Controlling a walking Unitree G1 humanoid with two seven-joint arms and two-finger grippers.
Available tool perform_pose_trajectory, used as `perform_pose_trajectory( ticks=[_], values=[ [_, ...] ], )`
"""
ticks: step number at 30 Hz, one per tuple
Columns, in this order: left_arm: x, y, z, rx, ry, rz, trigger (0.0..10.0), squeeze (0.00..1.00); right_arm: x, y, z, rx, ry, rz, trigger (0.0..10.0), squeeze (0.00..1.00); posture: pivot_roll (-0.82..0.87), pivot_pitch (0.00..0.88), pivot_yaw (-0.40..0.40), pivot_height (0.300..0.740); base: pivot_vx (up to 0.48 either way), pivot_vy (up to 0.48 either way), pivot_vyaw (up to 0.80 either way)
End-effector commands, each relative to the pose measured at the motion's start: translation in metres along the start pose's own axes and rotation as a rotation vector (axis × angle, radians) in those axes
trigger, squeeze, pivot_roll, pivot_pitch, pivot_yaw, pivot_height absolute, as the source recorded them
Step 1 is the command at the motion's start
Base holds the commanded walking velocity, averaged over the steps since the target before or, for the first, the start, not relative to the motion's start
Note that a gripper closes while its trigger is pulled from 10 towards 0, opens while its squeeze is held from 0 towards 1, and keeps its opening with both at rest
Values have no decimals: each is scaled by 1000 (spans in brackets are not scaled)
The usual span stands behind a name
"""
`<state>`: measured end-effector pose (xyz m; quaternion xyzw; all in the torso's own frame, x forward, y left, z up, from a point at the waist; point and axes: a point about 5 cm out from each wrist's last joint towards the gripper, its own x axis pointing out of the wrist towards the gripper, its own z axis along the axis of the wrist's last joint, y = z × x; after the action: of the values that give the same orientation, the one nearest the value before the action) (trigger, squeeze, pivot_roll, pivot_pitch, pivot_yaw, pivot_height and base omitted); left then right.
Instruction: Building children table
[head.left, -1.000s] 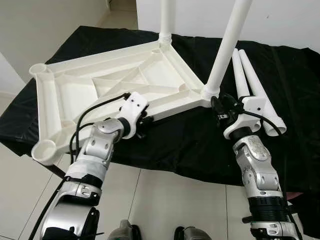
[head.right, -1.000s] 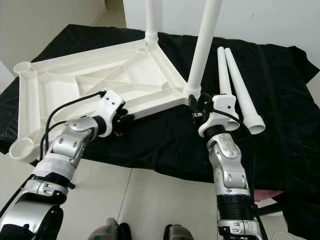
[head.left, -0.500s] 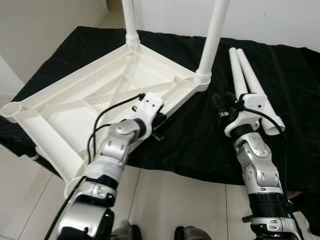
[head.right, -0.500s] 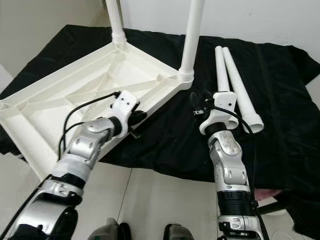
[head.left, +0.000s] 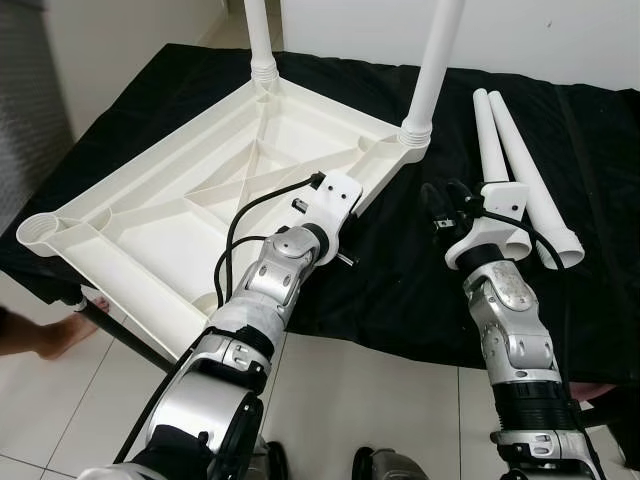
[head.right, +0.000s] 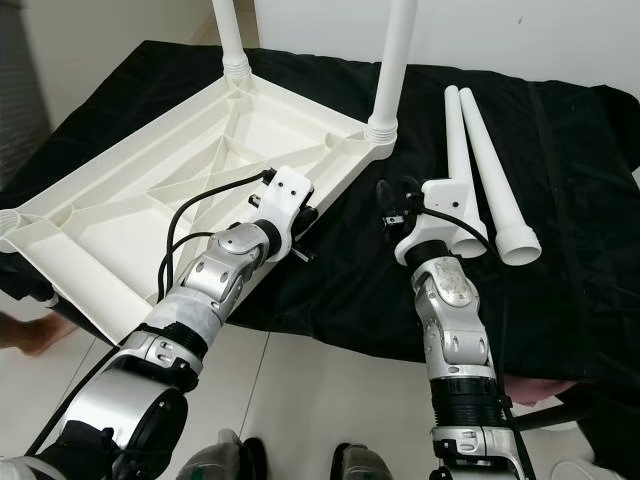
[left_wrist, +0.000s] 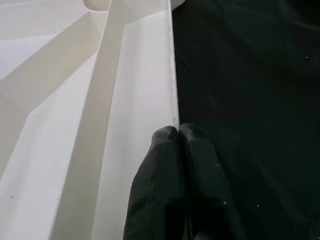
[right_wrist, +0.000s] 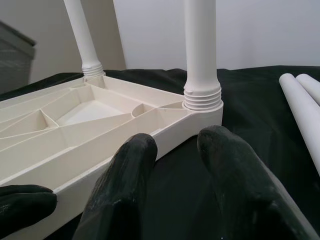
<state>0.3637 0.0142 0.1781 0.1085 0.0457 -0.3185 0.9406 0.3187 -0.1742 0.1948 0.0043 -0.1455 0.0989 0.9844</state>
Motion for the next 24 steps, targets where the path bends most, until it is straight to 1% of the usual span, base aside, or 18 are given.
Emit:
perform_pose_trajectory(
  ticks=[1,2,3,4,5,6,7,9,10,11,12,14,18,19,20,22,23,24],
  values=[
    [0,2,34,44,-154,35,10000,0,-1,2,-3,7,6,-5,10000,0,-122,103,85,740,0,0,0],
    [-2,4,35,29,-164,32,10000,1000,-1,2,-4,7,6,-6,10000,0,-122,103,85,740,0,0,0],
    [-5,5,38,-1,-184,15,10000,1000,-1,2,-4,7,7,-6,10000,0,-122,103,85,740,0,0,0],
    [-5,5,38,-1,-184,15,10000,1000,-1,2,-4,7,7,-6,10000,0,-122,103,85,740,0,0,0],
    [-10,6,43,-16,-218,-1,10000,1000,-1,2,-5,8,9,-5,10000,0,-114,104,82,740,0,0,0],
    [-16,7,48,-9,-243,-7,10000,1000,-1,3,-5,10,11,-3,10000,0,-108,104,79,740,0,0,0],
    [-16,7,48,-9,-243,-7,10000,1000,-1,3,-5,10,11,-3,10000,0,-108,104,79,740,0,0,0],
    [-26,7,53,5,-276,-23,10000,1000,0,4,-6,10,12,3,10000,0,-108,104,79,740,0,0,0],
    [-26,7,53,5,-276,-23,10000,1000,0,4,-6,10,12,3,10000,0,-108,104,79,740,0,0,0],
    [-30,6,53,14,-281,-36,10000,0,1,3,-6,10,12,3,10000,0,-100,103,73,740,0,0,0],
    [-30,6,53,14,-281,-36,10000,0,1,3,-6,10,12,3,10000,0,-100,103,73,740,0,0,0],
    [-38,7,49,34,-260,-49,10000,0,2,3,-5,9,10,5,10000,0,-93,101,70,740,0,0,0],
    [-46,9,41,54,-225,-57,10000,0,2,4,-5,7,9,9,10000,0,-93,101,70,740,0,0,0],
    [-52,9,36,59,-203,-67,10000,0,2,4,-5,6,8,11,10000,0,-91,101,69,740,0,0,0],
    [-52,9,36,59,-203,-67,10000,0,2,4,-5,6,8,11,10000,0,-91,101,69,740,0,0,0],
    [-65,8,26,97,-157,-101,10000,0,2,4,-5,4,8,13,10000,0,-91,100,70,740,0,0,0],
    [-65,8,26,97,-157,-101,10000,0,2,4,-5,4,8,13,10000,0,-91,100,70,740,0,0,0],
    [-72,7,22,97,-135,-114,10000,0,2,4,-5,3,8,13,10000,0,-91,101,71,740,0,0,0]
  ],
)
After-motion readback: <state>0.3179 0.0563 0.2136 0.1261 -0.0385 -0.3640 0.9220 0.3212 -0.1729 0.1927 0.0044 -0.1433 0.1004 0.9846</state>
